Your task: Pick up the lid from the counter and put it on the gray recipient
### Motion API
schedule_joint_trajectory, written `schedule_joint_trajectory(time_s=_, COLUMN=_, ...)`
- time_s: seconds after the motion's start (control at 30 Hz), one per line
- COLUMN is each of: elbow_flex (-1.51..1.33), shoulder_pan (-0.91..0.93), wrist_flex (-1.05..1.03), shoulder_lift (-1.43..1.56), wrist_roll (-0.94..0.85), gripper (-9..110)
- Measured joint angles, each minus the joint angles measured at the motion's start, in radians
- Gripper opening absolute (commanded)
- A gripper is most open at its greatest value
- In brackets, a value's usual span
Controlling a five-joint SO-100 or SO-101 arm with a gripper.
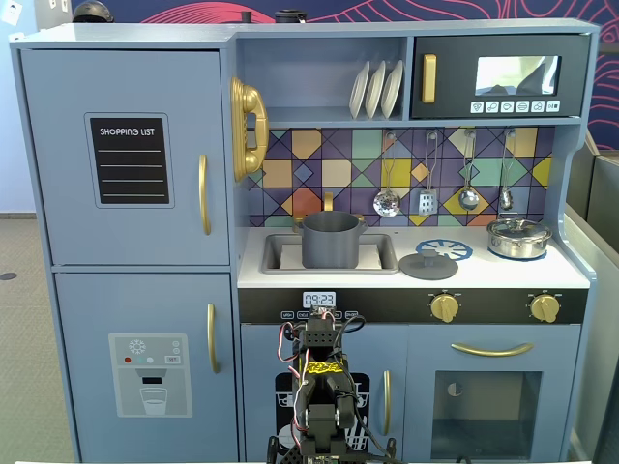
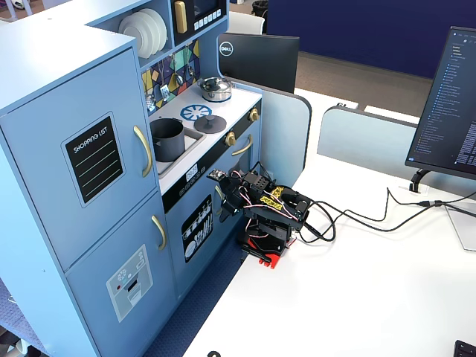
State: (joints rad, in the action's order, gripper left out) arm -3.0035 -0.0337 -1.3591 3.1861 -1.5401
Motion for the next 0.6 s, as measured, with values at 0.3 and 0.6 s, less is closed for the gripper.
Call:
schedule_joint_trajectory(time_s=0.3, elbow_flex=0.000, shoulder_pan=0.023, wrist_flex=0.002, shoulder_lift=0.000, wrist_roll=0.018, gripper=0)
schedule_joint_trajectory(time_s=0.6, elbow_flex=0.118, shoulder_pan=0.072, wrist_flex=-0.018, shoulder_lift=-0.078, wrist_roll=0.018, gripper=0)
